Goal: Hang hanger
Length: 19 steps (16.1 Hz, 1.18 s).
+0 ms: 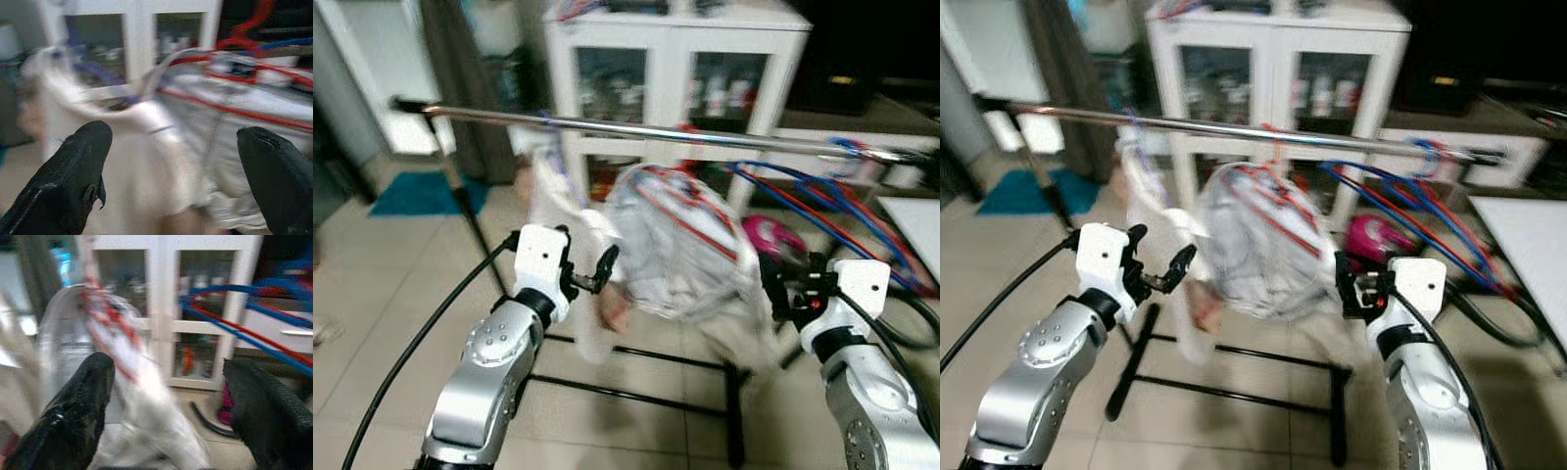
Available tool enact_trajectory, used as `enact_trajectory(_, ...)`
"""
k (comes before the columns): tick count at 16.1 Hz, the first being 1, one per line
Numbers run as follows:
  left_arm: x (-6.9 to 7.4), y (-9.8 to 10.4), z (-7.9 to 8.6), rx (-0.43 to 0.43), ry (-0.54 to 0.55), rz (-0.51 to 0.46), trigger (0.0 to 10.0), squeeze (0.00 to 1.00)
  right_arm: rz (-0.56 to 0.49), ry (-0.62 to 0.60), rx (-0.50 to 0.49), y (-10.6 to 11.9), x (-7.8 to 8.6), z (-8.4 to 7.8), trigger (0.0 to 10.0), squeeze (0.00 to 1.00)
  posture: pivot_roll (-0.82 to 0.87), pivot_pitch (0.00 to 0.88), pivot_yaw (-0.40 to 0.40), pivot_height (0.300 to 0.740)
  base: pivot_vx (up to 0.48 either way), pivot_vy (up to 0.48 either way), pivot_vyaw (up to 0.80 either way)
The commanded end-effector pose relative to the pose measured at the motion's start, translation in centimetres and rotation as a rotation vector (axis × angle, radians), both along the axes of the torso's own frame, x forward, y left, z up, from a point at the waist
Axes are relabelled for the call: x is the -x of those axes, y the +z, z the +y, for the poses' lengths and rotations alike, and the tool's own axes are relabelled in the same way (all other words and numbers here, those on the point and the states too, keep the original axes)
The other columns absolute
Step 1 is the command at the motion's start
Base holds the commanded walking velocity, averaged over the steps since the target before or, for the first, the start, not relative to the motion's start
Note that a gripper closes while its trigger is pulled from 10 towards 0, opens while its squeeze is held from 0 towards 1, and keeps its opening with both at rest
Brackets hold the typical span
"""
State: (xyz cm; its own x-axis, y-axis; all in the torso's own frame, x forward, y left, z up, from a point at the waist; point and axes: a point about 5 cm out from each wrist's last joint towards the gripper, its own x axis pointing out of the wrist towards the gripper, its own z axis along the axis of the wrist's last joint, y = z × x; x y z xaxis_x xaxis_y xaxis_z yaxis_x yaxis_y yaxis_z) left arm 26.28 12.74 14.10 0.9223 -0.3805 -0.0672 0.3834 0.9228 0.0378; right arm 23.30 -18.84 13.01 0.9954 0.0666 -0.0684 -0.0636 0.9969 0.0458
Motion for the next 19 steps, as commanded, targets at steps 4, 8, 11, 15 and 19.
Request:
enact_trajectory(4,0.5,0.7,0.3,-0.026,-0.012,-0.025,10.0,1.0,-0.093,0.084,-0.005,2.1,-0.8,0.6,10.0,1.0,0.13,0.0,0.019,0.74,0.343,0.0,0.8)
enact_trajectory(8,0.9,0.7,-0.4,-0.059,-0.096,-0.031,10.0,1.0,-0.124,0.061,0.029,3.1,-1.1,-1.1,10.0,1.0,0.13,0.0,0.02,0.74,0.0,0.0,0.0)
enact_trajectory(11,1.7,0.6,-1.2,-0.063,-0.253,-0.017,10.0,1.0,-0.095,0.007,0.107,3.2,-1.0,-2.8,10.0,1.0,0.13,0.0,0.02,0.74,0.0,0.0,0.0)
enact_trajectory(15,2.5,-0.1,-1.6,-0.091,-0.436,0.049,10.0,1.0,0.016,0.06,0.134,3.1,-2.6,-3.1,10.0,1.0,0.11,0.0,0.027,0.74,0.0,0.0,0.0)
enact_trajectory(19,2.7,-0.4,-1.7,-0.1,-0.498,0.071,10.0,1.0,0.079,0.093,0.113,3.4,-5.4,-2.7,10.0,0.0,0.11,0.0,0.033,0.74,0.0,0.0,0.0)
